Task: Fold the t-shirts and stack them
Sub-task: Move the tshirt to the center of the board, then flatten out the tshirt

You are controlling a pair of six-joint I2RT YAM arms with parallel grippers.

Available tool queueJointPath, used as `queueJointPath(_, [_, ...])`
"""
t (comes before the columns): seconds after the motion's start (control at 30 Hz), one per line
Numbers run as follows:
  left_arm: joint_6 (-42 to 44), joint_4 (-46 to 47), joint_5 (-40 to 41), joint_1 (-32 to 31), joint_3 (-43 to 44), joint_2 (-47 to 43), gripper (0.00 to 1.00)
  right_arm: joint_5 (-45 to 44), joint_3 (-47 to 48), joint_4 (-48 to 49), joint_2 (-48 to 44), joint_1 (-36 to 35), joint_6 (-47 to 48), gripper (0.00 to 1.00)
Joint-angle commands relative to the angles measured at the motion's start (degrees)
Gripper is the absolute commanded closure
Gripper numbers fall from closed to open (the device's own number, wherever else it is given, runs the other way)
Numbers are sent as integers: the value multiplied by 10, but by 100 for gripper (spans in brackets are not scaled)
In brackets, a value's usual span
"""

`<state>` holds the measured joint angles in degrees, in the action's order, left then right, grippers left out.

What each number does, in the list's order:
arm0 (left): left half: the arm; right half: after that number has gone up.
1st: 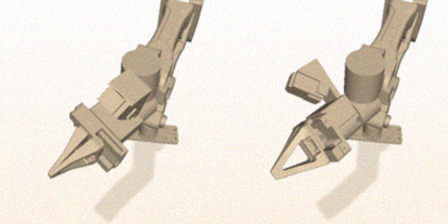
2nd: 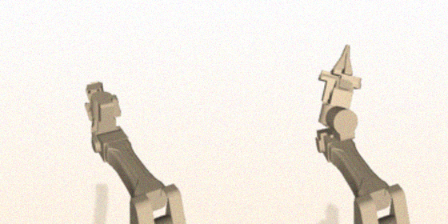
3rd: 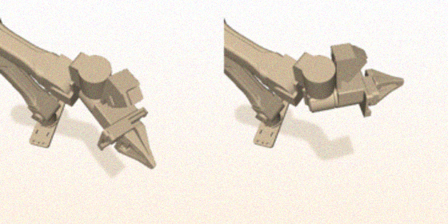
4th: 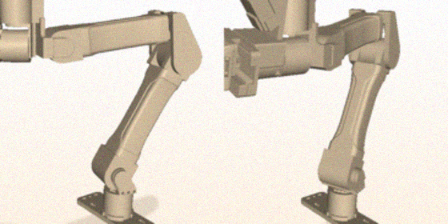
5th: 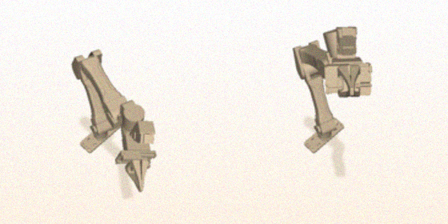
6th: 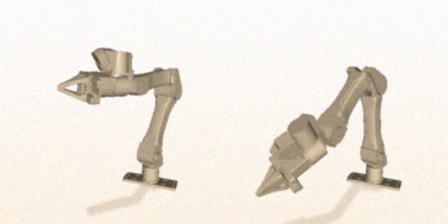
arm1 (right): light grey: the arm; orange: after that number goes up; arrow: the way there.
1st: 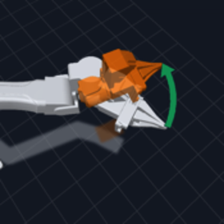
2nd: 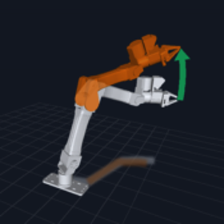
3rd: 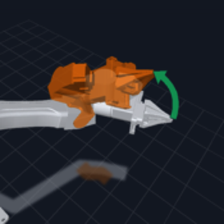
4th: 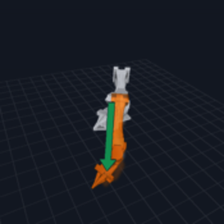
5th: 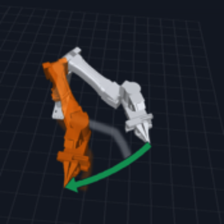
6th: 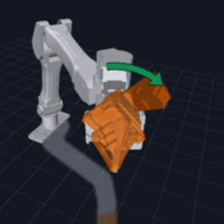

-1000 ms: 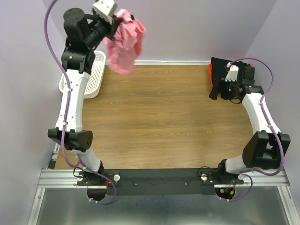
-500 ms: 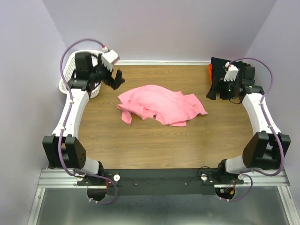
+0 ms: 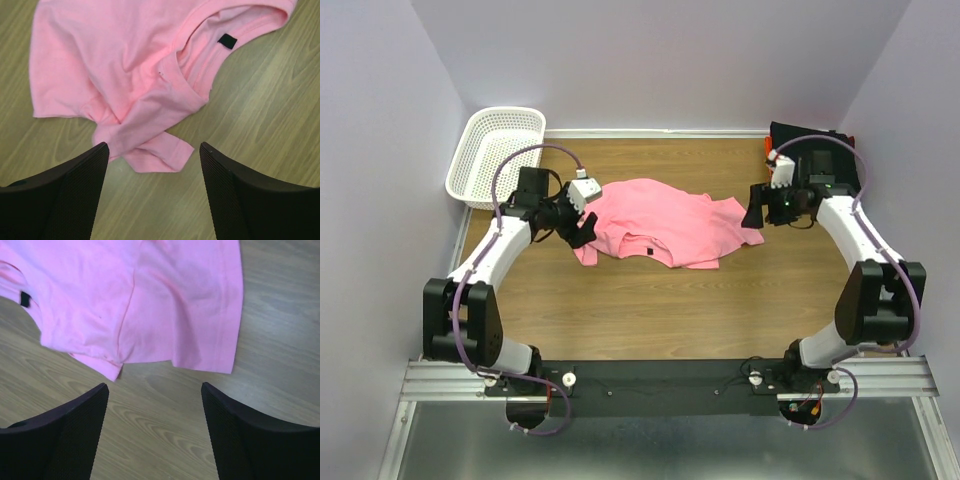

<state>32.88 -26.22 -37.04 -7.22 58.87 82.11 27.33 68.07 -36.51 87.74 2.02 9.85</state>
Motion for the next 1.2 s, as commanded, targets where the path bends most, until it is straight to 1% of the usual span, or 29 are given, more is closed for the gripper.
queueJointPath(0.0, [31, 21, 32, -24, -27, 16, 22, -53, -17, -16, 44, -19, 21, 21])
queueJointPath(0.03, [25, 25, 37, -33, -31, 17, 23, -73, -18, -11, 51, -19, 18, 23])
queueJointPath(0.1, [10, 44, 48, -61, -36, 22, 23, -89, -18, -6, 68, -19, 18, 27])
queueJointPath(0.17, [1, 57, 67, -86, -36, 40, 23, -98, -13, 1, 91, -19, 18, 28])
queueJointPath(0.33, [-19, 92, 124, -104, -25, 84, 21, -120, 2, 19, 129, -19, 14, 28])
queueJointPath(0.47, [-23, 90, 128, -119, 1, 113, 21, -120, 16, 26, 168, -19, 12, 28])
queueJointPath(0.63, [-12, 93, 125, -189, 24, 105, 20, -123, 21, 41, 200, -33, 3, 28])
queueJointPath(0.7, [-12, 100, 123, -206, 31, 107, 20, -126, 25, 44, 211, -33, -1, 28])
queueJointPath(0.77, [-12, 108, 129, -229, 46, 118, 20, -127, 31, 46, 217, -34, -5, 31])
queueJointPath(0.87, [-14, 114, 132, -284, 79, 154, 20, -120, 35, 47, 225, -33, -12, 40])
queueJointPath(0.93, [-15, 115, 137, -305, 103, 187, 20, -117, 36, 47, 227, -33, -18, 45])
queueJointPath(0.97, [-17, 116, 137, -325, 109, 198, 20, -113, 35, 47, 226, -33, -20, 51])
queueJointPath(1.0, [-17, 119, 137, -333, 114, 207, 21, -113, 34, 47, 225, -33, -21, 54])
queueJointPath(1.13, [-24, 135, 152, -364, 136, 248, 21, -104, 29, 48, 211, -34, -29, 75])
queueJointPath(1.17, [-22, 136, 155, -368, 139, 264, 24, -100, 29, 47, 202, -33, -31, 90])
